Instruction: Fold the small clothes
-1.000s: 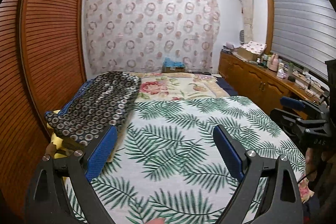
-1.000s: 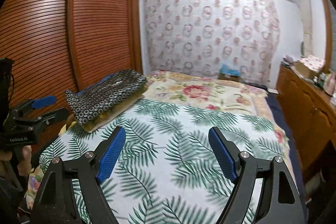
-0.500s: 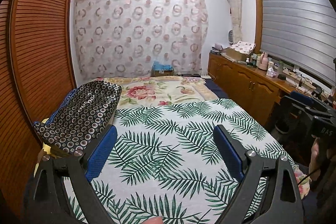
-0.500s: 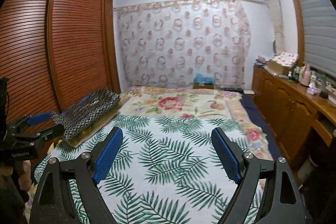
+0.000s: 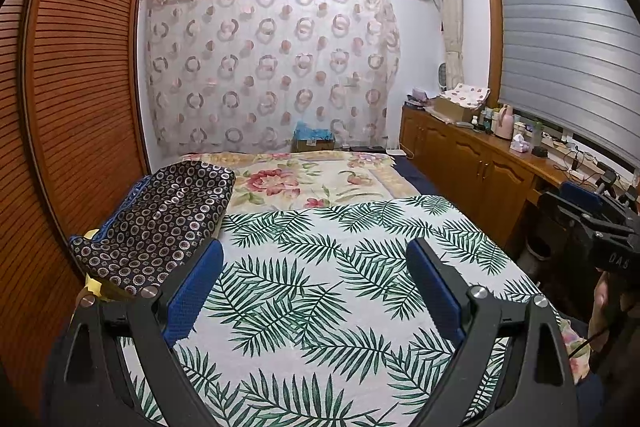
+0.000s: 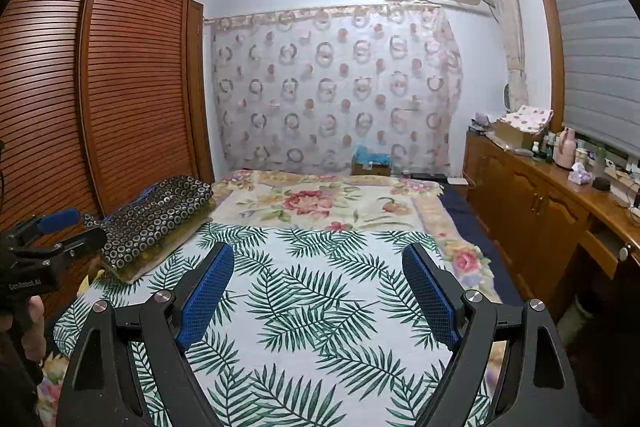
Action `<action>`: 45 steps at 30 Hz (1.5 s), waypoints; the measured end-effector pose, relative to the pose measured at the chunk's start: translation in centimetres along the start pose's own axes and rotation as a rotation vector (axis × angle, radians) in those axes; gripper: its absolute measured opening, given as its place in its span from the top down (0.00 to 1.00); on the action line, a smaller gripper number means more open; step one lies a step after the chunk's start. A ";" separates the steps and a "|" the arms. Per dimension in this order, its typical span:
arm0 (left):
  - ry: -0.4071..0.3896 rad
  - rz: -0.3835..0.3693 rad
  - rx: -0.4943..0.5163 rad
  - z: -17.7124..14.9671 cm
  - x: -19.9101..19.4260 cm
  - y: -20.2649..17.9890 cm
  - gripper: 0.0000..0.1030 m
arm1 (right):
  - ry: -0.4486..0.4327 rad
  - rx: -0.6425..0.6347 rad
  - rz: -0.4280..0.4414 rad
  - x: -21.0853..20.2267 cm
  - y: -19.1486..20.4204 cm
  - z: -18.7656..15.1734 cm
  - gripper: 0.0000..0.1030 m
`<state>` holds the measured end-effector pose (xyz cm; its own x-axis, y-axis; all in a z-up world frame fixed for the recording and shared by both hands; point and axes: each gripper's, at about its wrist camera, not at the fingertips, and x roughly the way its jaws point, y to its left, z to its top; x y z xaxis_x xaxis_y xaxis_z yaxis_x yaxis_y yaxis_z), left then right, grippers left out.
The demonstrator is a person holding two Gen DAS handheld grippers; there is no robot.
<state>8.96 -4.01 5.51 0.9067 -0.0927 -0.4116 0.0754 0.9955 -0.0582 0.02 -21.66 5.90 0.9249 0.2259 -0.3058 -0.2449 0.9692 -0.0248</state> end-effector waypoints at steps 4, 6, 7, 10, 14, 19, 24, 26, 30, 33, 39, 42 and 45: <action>0.000 0.001 0.001 0.0 0.0 0.0 0.10 | 0.000 0.005 -0.002 -0.1 -0.3 -0.1 0.15; 0.000 0.003 -0.001 0.0 0.0 0.0 0.10 | 0.001 0.009 -0.002 0.1 -0.5 0.0 0.15; 0.000 0.003 -0.003 0.0 -0.1 0.1 0.10 | 0.001 0.010 -0.001 0.1 -0.7 0.1 0.15; -0.001 0.005 -0.003 0.0 -0.1 0.1 0.10 | 0.001 0.010 -0.003 0.2 -1.0 0.2 0.15; -0.002 0.009 -0.004 0.0 -0.2 0.2 0.10 | 0.001 0.010 -0.002 0.3 -1.4 0.2 0.15; -0.002 0.009 -0.001 0.0 -0.2 0.3 0.10 | 0.004 0.009 0.000 0.3 -1.5 0.1 0.15; -0.002 0.009 -0.003 0.0 -0.1 0.3 0.10 | 0.004 0.011 0.000 0.4 -1.6 0.1 0.15; -0.002 0.009 -0.003 0.0 -0.1 0.3 0.10 | 0.004 0.010 -0.001 0.4 -1.6 0.1 0.15; -0.003 0.008 -0.002 0.0 -0.1 0.4 0.10 | 0.004 0.009 0.000 0.4 -1.6 0.0 0.15; -0.002 0.008 -0.003 0.0 -0.1 0.4 0.10 | 0.004 0.009 0.000 0.4 -1.6 0.0 0.15; -0.002 0.008 -0.002 -0.1 -0.1 0.4 0.10 | 0.003 0.009 0.000 0.4 -1.6 0.0 0.15; -0.002 0.008 -0.002 -0.1 -0.1 0.4 0.10 | 0.003 0.010 -0.002 0.4 -1.6 0.0 0.15; -0.003 0.008 -0.002 -0.1 -0.1 0.4 0.10 | 0.004 0.008 -0.002 0.4 -1.7 0.0 0.15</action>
<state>8.85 -3.61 5.48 0.9083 -0.0845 -0.4096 0.0670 0.9961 -0.0571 0.80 -23.19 5.77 0.9242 0.2239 -0.3094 -0.2409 0.9704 -0.0173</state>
